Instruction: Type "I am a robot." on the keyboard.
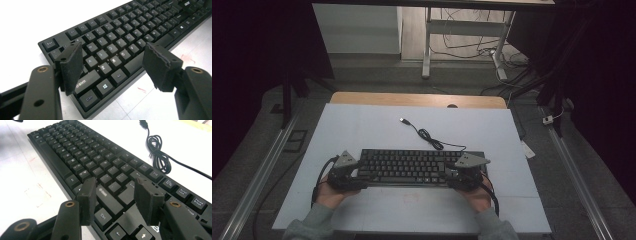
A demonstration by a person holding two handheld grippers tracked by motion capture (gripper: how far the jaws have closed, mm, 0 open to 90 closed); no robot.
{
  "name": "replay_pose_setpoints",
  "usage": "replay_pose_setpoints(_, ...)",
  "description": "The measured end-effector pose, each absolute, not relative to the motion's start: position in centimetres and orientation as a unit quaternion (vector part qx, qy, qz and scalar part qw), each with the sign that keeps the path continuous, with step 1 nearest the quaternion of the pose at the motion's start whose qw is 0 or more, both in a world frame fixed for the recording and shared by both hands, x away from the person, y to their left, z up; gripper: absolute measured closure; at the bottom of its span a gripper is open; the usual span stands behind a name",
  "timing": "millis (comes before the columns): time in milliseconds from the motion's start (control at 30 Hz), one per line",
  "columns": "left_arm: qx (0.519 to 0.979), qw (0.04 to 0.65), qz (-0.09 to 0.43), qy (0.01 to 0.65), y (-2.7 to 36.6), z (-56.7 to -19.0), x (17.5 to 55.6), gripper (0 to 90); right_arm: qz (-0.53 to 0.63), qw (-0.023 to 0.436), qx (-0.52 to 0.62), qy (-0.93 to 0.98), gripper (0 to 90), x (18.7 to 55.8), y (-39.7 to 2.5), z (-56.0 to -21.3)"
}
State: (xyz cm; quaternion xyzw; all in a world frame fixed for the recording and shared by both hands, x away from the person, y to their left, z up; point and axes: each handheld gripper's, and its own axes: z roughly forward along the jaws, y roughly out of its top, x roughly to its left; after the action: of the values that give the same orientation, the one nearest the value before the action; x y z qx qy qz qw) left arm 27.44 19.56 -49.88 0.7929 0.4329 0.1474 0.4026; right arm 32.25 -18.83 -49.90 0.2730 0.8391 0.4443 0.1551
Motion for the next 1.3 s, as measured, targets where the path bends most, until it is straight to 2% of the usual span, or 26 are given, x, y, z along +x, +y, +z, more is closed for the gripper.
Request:
replay_pose_setpoints(167,0.794,0.401,0.146,0.432,19.4,-49.9,27.4,32.0,0.45,0.152,0.273,0.837,54.7,32.3,-18.4,-49.5)
replay_pose_setpoints(267,0.795,0.401,0.146,0.431,19.3,-50.0,27.4,31.9,0.449,0.153,0.273,0.837,59.0,32.3,-18.0,-49.2)
replay_pose_setpoints(433,0.796,0.398,0.145,0.434,19.4,-50.1,27.5,31.4,0.44,0.135,0.271,0.845,83.7,32.8,-16.8,-48.9)
replay_pose_setpoints(500,0.797,0.397,0.145,0.433,19.3,-50.2,27.5,31.2,0.433,0.121,0.267,0.852,89.5,33.2,-16.2,-48.9)
replay_pose_setpoints(933,0.797,0.396,0.143,0.432,19.4,-50.2,27.5,30.4,0.388,0.103,0.245,0.883,89.6,34.1,-11.5,-49.9)
replay_pose_setpoints(1300,0.797,0.395,0.142,0.434,19.5,-50.3,27.6,30.0,0.364,0.108,0.249,0.891,89.6,34.4,-11.2,-50.6)
